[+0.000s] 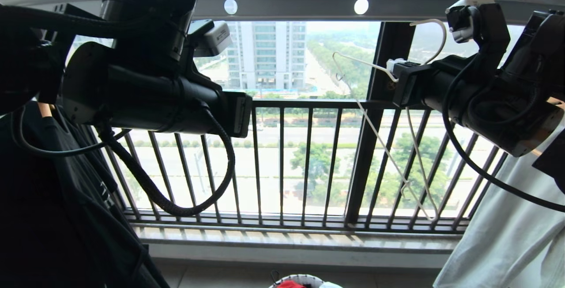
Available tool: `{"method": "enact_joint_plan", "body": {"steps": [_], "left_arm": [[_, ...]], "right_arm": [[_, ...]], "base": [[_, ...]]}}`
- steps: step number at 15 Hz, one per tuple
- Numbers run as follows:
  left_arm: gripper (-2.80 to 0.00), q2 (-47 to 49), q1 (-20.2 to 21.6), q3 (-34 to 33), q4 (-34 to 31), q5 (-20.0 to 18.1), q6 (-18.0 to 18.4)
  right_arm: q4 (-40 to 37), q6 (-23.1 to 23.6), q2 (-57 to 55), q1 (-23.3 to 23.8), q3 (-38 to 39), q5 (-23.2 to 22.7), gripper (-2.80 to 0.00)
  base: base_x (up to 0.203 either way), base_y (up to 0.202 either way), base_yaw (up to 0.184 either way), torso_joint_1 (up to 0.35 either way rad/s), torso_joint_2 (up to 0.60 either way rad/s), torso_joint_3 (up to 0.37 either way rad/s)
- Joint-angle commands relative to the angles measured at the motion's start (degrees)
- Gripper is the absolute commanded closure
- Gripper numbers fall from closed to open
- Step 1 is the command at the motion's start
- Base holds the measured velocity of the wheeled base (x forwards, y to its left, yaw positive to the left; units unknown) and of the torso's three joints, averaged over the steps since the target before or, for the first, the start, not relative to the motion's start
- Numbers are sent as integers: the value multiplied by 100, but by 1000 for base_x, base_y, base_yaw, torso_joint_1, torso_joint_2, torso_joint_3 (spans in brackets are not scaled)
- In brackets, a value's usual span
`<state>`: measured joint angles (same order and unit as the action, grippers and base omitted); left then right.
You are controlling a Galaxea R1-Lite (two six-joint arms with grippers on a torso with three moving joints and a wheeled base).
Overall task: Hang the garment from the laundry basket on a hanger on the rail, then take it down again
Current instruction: Hang the clothes rack on the clothesline
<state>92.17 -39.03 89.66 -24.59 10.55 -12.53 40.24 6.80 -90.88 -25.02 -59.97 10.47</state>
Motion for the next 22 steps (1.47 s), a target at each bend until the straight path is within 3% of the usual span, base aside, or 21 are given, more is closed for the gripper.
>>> {"method": "enact_joint_plan", "body": {"steps": [1, 3, 6, 9, 13, 22], "left_arm": [[0, -58, -8, -10, -2, 8, -12], [0, 6, 1, -17, -2, 8, -12], [0, 44, -8, -10, -2, 8, -12], [0, 21, 1, -19, -2, 8, -7], [0, 98, -8, -45, -2, 8, -4], [0, 91, -43, -54, -2, 8, -4]], "right_arm": [[-23, 30, 12, 35, -129, 210, 0], [-330, 247, 162, 162, -230, 584, 0], [-708, 268, 373, 185, -243, 617, 0], [-985, 237, 513, 754, -433, 598, 0], [-1043, 225, 615, 1498, -612, 221, 0], [-1865, 160, 535, 1787, -848, -209, 0]], "base": [[0, 0, 0, 0, 0, 0], [0, 0, 0, 0, 0, 0], [0, 0, 0, 0, 0, 0], [0, 0, 0, 0, 0, 0], [0, 0, 0, 0, 0, 0], [0, 0, 0, 0, 0, 0]]}}
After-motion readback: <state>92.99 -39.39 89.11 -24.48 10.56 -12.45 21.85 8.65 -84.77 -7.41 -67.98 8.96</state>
